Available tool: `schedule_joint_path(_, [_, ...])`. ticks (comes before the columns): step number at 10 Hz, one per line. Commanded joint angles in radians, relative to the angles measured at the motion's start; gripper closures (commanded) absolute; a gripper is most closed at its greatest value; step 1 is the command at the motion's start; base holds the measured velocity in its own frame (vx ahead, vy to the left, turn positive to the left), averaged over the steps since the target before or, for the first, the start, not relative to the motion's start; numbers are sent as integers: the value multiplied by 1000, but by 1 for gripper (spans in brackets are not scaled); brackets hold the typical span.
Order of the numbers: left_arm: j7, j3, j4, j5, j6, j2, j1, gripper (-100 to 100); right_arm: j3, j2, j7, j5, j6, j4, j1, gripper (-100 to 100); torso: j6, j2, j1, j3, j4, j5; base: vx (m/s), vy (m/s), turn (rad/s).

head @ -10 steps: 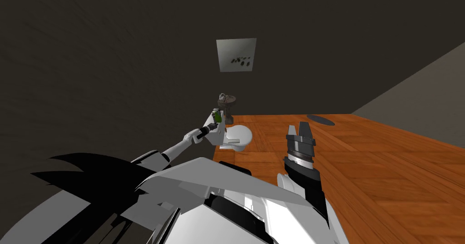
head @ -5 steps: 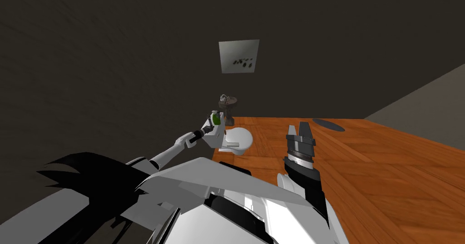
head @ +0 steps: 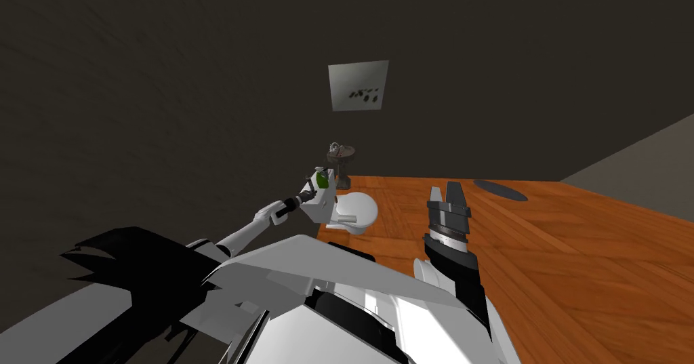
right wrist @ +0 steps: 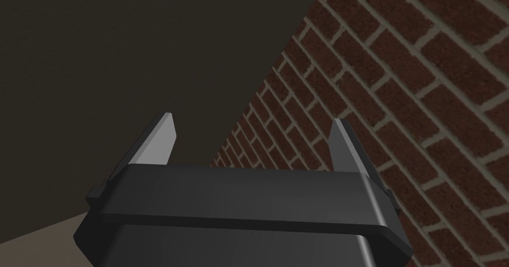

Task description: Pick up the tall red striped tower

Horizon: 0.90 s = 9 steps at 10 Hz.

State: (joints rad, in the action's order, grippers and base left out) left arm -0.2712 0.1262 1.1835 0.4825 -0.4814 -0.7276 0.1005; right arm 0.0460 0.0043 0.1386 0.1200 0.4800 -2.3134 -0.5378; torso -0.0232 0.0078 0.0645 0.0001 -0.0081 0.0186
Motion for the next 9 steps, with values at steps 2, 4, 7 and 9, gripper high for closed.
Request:
schedule_joint_path(2, [-22, -40, -6, -26, -77, -22, 73, 100, 0, 0, 0, 0, 0, 0, 0, 0, -2, -1, -1, -1, 0, 1, 113, -67, 98])
schedule_joint_path(4, [-49, -79, -22, -49, -135, -37, 117, 100, 0, 0, 0, 0, 0, 0, 0, 0, 0, -1, 1, -1, 0, -1, 85, -45, 52])
schedule_joint_path(7, [-49, -79, -22, -49, -203, -37, 134, 100, 0, 0, 0, 0, 0, 0, 0, 0, 0, 0, 2, 0, 0, 0, 54, -35, 38])
schedule_joint_path(9, [-76, -117, -37, -72, -259, -52, 195, 100, 0, 0, 0, 0, 0, 0, 0, 0, -2, 0, 1, 0, 0, 1, 93, -58, 106])
